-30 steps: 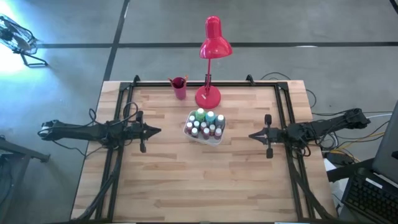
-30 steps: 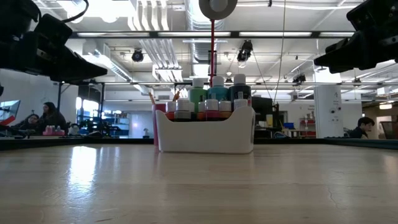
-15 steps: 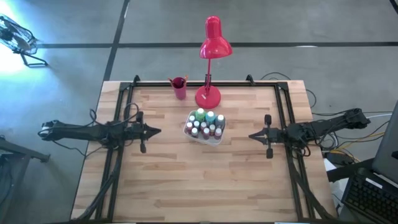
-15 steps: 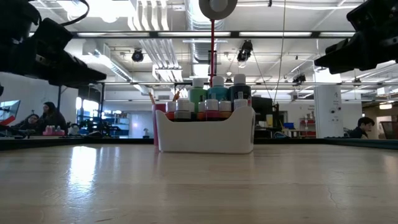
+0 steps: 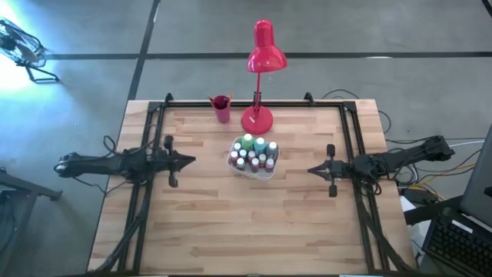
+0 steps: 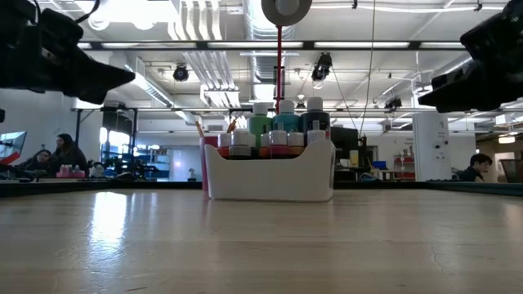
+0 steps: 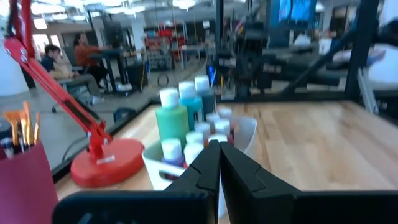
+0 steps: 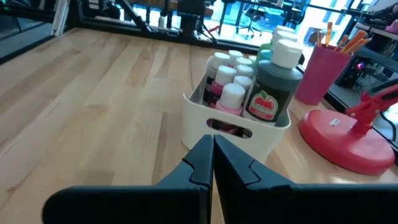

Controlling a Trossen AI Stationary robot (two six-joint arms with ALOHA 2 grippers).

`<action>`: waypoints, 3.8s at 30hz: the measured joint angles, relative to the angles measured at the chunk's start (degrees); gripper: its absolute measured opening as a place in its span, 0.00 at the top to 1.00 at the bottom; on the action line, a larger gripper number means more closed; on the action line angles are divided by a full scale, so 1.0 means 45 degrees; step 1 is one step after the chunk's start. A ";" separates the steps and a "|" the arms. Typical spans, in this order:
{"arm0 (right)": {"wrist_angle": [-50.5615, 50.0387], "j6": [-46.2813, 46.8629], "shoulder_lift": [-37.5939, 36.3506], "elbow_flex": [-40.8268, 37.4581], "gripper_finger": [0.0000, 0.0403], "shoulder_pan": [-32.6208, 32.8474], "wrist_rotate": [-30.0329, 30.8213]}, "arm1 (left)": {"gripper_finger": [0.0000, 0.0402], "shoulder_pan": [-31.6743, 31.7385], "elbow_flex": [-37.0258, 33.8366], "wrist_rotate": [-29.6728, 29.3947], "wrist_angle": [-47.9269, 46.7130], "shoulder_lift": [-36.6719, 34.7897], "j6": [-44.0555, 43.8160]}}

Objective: Pick & Place Paint Supplies
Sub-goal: Return to Home Position

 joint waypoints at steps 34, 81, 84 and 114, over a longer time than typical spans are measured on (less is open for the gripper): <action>0.0368 -0.0087 -0.1903 -0.0227 0.98 0.0005 -0.0017 | 0.97 -0.0005 -0.0022 -0.0015 0.0359 -0.1286 -0.0010; 0.0368 -0.0087 -0.1893 -0.0227 0.98 0.0005 -0.0007 | 0.97 0.0000 -0.0022 -0.0010 0.0359 -0.1286 -0.0005; 0.0368 -0.0087 -0.1893 -0.0227 0.98 0.0005 -0.0006 | 0.97 0.0000 -0.0022 -0.0010 0.0359 -0.1286 -0.0005; 0.0368 -0.0092 -0.1893 -0.0222 0.98 0.0000 -0.0002 | 0.97 -0.0002 -0.0022 -0.0010 0.0398 -0.1287 -0.0005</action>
